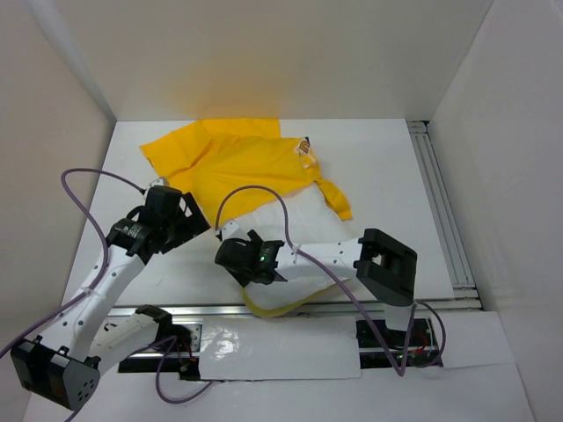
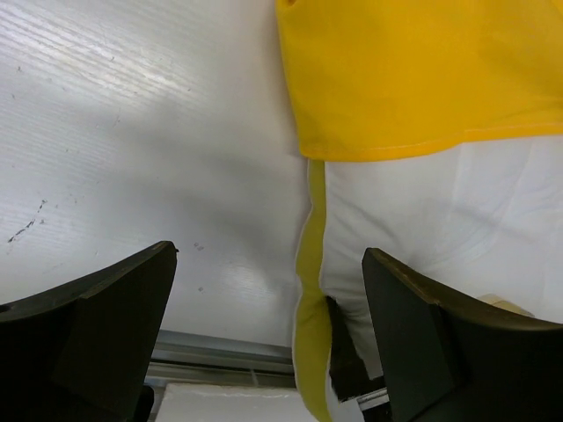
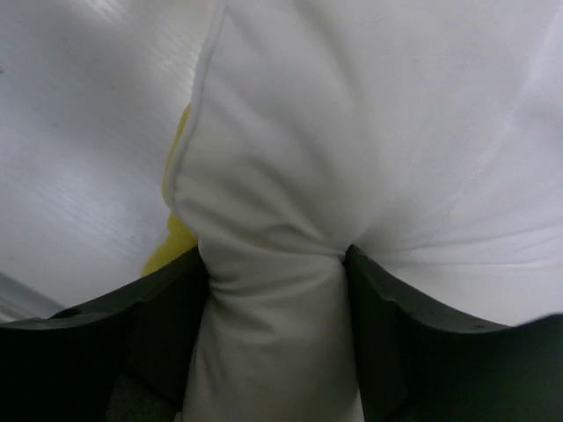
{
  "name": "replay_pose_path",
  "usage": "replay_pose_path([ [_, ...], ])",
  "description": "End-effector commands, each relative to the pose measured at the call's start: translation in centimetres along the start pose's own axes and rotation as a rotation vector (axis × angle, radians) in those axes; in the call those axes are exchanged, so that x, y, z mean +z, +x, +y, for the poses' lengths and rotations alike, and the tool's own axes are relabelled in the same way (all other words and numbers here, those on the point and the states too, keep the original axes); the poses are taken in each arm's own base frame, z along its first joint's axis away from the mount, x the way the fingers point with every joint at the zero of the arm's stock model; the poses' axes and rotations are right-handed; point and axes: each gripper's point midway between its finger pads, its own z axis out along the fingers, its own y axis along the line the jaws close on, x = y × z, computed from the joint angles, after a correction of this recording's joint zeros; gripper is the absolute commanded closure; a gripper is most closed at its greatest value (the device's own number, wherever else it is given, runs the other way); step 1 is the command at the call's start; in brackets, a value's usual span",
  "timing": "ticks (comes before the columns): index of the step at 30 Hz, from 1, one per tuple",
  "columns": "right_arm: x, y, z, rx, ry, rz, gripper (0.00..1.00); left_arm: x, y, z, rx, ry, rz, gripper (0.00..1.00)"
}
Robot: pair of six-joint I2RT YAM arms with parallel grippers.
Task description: Put the pillow into the pillowcase
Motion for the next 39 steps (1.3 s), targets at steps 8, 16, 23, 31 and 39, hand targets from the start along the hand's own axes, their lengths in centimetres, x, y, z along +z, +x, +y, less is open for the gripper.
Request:
replay_pose_path([
  [8,-3.7,-5.2,-6.3,0.085,0.095,-0.114,1.0,1.0,0.7,0.2,-0.008,0.005,0.028,0.0],
  [16,-12.0,-14.4,-11.0,0.197,-0.089,-0.388,1.0,3.2,2.0,-3.8,0.149,0.163,0.004,0.01],
  [23,-14.4,-17.6,-13.2,0.225,-0.103,-0.45,1.0,5.2,1.7,-7.9,0.25,0.335,-0.09,0.0],
  [31,-16.3,-19.8,-14.3,0.231,-0.133,-0.511,1.0,8.0,0.5,-10.3,0.2,0.397,-0.176,0.0],
  [39,-16.8,-20.5,-15.3,0.248,-0.14,-0.538,1.0,11.6,-0.4,-12.8,0.163,0.428,-0.193,0.0],
])
